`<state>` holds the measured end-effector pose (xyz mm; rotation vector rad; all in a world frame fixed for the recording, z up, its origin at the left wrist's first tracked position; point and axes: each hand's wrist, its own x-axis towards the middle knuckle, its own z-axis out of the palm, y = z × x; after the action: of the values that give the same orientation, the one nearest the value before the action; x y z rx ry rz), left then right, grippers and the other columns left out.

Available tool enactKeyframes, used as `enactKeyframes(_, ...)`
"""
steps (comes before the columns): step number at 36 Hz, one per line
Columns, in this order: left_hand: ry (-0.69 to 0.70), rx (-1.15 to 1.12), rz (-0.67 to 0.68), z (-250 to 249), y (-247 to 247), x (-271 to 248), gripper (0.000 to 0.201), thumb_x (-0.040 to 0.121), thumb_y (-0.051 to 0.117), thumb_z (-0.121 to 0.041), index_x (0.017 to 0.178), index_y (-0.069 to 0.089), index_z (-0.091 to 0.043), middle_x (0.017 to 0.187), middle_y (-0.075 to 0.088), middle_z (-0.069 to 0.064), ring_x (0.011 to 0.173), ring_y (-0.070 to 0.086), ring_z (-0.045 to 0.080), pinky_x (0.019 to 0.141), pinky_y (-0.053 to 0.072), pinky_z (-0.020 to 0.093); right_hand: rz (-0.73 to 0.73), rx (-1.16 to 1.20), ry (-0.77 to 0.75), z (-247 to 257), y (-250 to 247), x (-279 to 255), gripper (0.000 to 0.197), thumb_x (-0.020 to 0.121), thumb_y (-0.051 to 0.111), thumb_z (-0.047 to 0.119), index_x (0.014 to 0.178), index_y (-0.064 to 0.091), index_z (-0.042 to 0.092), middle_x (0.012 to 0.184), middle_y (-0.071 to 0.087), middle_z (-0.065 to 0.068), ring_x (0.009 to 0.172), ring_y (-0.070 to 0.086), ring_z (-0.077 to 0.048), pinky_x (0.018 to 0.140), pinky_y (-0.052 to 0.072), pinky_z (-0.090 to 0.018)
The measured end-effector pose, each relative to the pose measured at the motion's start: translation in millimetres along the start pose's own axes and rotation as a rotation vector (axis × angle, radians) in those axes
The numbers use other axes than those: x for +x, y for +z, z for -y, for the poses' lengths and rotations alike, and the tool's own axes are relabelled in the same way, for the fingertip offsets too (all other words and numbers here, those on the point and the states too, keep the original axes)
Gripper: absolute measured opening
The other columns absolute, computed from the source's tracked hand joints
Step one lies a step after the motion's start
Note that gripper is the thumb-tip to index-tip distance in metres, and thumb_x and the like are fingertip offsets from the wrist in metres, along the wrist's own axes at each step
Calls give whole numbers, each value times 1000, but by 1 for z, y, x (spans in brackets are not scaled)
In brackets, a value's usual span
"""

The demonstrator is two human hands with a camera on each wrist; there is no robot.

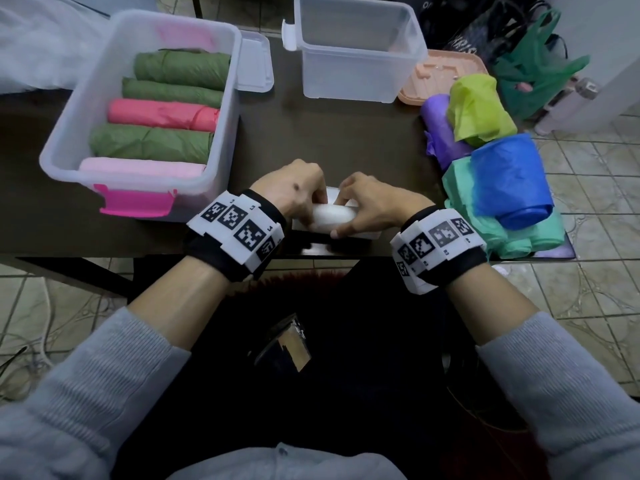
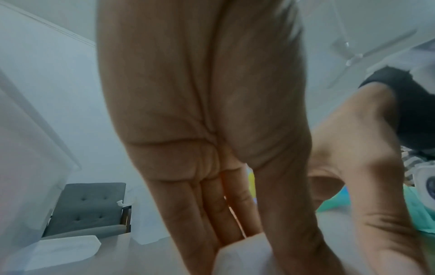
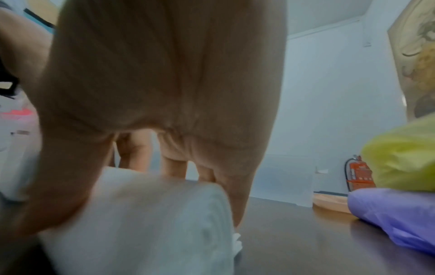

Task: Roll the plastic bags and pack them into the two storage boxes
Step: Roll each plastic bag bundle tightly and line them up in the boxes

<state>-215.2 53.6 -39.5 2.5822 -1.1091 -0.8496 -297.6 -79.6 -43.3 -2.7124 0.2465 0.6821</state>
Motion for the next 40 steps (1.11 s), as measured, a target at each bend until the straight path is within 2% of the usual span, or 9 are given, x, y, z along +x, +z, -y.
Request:
enactKeyframes(3,1,-16,6,0,-4,0,49,63,85,-10,109,70,-19,104,69,1,96,64,20,87,54,40,30,28,17,-3,-6,1,60,66,79,49,116,61,22,137,38,0,126,38,-19,103,37,-38)
enactKeyframes(6,1,-26,7,1,-6,0,48,65,84,-11,109,70,-22,102,68,-1,96,64,18,87,54,39,35,16,34,-4,-5,6,83,56,81,57,126,47,27,128,40,1,120,38,-18,100,40,-42)
enactKeyframes(10,6,-30,3,1,-7,0,49,64,85,-12,109,70,-23,99,67,0,93,64,20,85,54,37,11,57,34,-6,4,13,105,50,82,60,136,34,24,128,46,2,117,38,-17,94,39,-33)
enactKeyframes(16,4,-32,0,1,-7,2,49,64,85,-13,110,70,-23,94,64,-1,93,63,20,84,54,38,-71,-10,-13,-4,10,11,64,59,77,63,99,53,19,98,41,-2,96,35,-16,81,41,-33)
enactKeyframes(22,20,-59,-10,4,-11,1,47,66,84,-18,110,71,-24,98,68,-1,95,63,18,88,53,39,-177,-71,-112,-2,20,6,63,75,65,60,111,53,10,102,47,-5,97,47,-22,77,37,-31)
enactKeyframes(29,65,-101,-31,6,-9,-1,43,69,81,-13,110,68,-19,106,69,2,96,62,16,91,50,34,-362,-173,-108,2,42,-9,59,88,48,57,129,45,13,118,53,-7,109,49,-26,87,38,-39)
enactKeyframes(35,159,-210,-373,12,-17,-19,41,88,63,-21,128,56,-16,130,57,3,121,51,17,99,34,21,-389,186,-41,7,29,-1,47,91,52,46,122,48,11,115,56,-8,105,52,-24,80,39,-34)
enactKeyframes(38,202,-308,-602,19,-39,-42,30,91,58,-17,120,62,-14,125,61,2,120,52,13,97,31,13,-463,363,-53,19,15,7,45,92,52,47,118,50,11,102,55,0,89,50,-15,63,36,-25)
enactKeyframes(40,165,-317,-696,30,-56,-57,27,92,56,-17,118,64,-15,125,61,-2,119,51,9,94,31,10,-524,448,-91,32,2,12,45,92,51,47,119,50,11,99,53,4,83,51,-11,54,34,-10)
